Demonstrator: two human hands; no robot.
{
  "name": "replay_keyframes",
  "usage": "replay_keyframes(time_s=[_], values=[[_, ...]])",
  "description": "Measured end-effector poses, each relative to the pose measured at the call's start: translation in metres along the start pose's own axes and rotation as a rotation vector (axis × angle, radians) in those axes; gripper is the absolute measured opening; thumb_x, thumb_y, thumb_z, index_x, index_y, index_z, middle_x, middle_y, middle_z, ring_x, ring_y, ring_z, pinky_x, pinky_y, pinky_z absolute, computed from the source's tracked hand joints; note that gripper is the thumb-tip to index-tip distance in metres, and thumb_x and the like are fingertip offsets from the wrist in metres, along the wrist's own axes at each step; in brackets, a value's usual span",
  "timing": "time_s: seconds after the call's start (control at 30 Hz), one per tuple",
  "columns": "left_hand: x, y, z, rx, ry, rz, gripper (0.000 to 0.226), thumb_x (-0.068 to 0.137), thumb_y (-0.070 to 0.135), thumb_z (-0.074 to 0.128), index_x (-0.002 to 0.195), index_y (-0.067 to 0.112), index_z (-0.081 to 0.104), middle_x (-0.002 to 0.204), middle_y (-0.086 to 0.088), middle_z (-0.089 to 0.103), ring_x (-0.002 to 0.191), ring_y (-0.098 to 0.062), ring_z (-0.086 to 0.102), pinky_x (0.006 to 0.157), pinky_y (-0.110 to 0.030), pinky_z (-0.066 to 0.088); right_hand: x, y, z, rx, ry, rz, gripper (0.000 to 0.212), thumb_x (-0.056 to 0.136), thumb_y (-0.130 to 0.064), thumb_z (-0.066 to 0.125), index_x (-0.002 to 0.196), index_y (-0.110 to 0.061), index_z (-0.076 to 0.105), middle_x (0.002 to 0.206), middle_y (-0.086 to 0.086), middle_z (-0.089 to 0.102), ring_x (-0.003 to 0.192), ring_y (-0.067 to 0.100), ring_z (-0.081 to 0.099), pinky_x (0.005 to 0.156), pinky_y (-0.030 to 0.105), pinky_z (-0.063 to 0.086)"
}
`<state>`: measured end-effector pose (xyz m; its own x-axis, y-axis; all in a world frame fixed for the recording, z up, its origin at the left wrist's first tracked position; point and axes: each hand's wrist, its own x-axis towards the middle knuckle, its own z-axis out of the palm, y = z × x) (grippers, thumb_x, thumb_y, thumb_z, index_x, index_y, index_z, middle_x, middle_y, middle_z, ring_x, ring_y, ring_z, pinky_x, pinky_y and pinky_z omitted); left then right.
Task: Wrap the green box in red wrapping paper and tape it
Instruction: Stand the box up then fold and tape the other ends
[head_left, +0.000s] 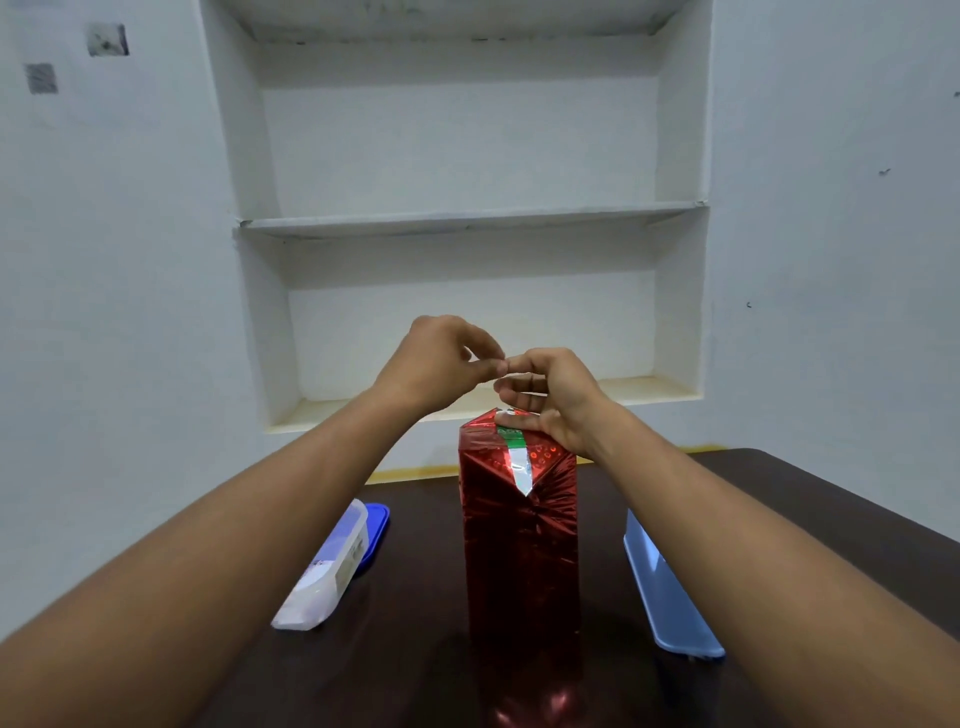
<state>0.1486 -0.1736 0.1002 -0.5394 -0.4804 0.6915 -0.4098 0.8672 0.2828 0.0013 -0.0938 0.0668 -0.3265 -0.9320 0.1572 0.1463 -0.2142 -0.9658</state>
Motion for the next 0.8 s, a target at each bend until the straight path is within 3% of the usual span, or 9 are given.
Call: replay_keyframes(time_s=[0.17,0.33,0.47,0.57,0.67,0.8], values=[[0.000,0.005,0.002,0.211,0.068,0.089,0.010,0.088,0.022,0.079,0.097,0.024,0.083,0.089,0.004,0.077,0.076,-0.009,0.065,0.069,-0.025,0.049,0.003,0.001,0.001,-0.005,0.008,0.010,0.021,0.090,-0.013,0.050,0.092,-0.005,0.070,0.090,0.010,0.068,0.072,0.017,0.065,0.092,0.048,0.059],[-0.011,0.000,0.010,0.395,0.106,0.362,0.013,0.094,0.022,0.071,0.101,0.019,0.081,0.099,0.000,0.072,0.094,-0.024,0.063,0.070,-0.038,0.052,0.006,0.000,0.000,0.002,0.016,0.044,0.021,0.088,-0.016,0.050,0.090,-0.007,0.068,0.081,0.011,0.069,0.069,0.021,0.066,0.092,0.049,0.059],[-0.018,-0.013,0.011,0.421,0.128,0.511,0.005,0.090,0.016,0.074,0.093,0.016,0.078,0.094,0.000,0.073,0.088,-0.026,0.061,0.067,-0.043,0.054,0.008,-0.001,-0.002,-0.006,0.013,0.046,0.030,0.087,-0.015,0.051,0.109,-0.011,0.072,0.083,0.011,0.064,0.070,0.023,0.066,0.094,0.049,0.059],[-0.023,-0.011,0.007,0.125,0.117,0.266,0.002,0.091,0.018,0.077,0.093,0.017,0.076,0.092,0.002,0.075,0.089,-0.019,0.064,0.077,-0.032,0.051,0.008,-0.002,-0.001,-0.001,0.001,0.031,0.038,0.087,-0.013,0.050,0.119,-0.017,0.072,0.090,0.013,0.064,0.079,0.028,0.067,0.096,0.050,0.058],[-0.015,-0.008,0.000,-0.176,0.093,-0.073,0.006,0.088,0.020,0.082,0.088,0.017,0.076,0.082,-0.002,0.076,0.079,-0.013,0.068,0.067,-0.016,0.048,0.009,0.000,-0.001,-0.029,-0.024,0.020,0.037,0.086,-0.017,0.052,0.115,-0.015,0.075,0.103,0.013,0.070,0.100,0.035,0.071,0.096,0.049,0.058],[-0.004,-0.010,-0.007,-0.238,-0.010,-0.196,0.009,0.086,0.023,0.084,0.089,0.016,0.077,0.081,-0.004,0.076,0.074,-0.009,0.068,0.070,-0.021,0.052,0.009,0.002,-0.005,-0.080,-0.068,-0.002,0.036,0.086,-0.024,0.065,0.117,-0.010,0.076,0.112,0.009,0.073,0.105,0.029,0.069,0.093,0.043,0.059]])
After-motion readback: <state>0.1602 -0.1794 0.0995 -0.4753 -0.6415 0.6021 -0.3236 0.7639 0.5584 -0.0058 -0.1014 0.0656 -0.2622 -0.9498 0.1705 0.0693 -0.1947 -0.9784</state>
